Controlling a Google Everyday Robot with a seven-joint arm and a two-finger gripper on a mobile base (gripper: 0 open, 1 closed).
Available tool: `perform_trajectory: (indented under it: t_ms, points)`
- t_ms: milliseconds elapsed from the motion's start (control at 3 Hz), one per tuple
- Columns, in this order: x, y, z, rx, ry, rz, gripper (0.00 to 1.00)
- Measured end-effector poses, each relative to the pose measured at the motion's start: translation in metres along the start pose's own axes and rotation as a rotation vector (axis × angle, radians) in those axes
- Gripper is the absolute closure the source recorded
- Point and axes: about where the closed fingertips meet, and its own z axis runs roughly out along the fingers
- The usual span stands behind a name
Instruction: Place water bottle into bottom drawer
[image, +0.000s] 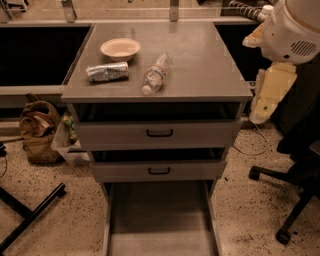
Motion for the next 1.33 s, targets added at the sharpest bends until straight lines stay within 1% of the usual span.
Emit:
perform_trajectory:
  t_ms: [333, 667, 1000, 1333]
  points:
    - [-0.023, -0.037, 0.019, 0.008, -0.056, -0.110, 0.00]
    - [-0.044, -0.058, 0.047, 0.001, -0.107, -0.227, 0.00]
    - [-0.059, -0.072, 0.070, -0.037, -0.173, -0.325, 0.00]
    - [-0.059, -0.072, 0.070, -0.037, -0.172, -0.325, 0.00]
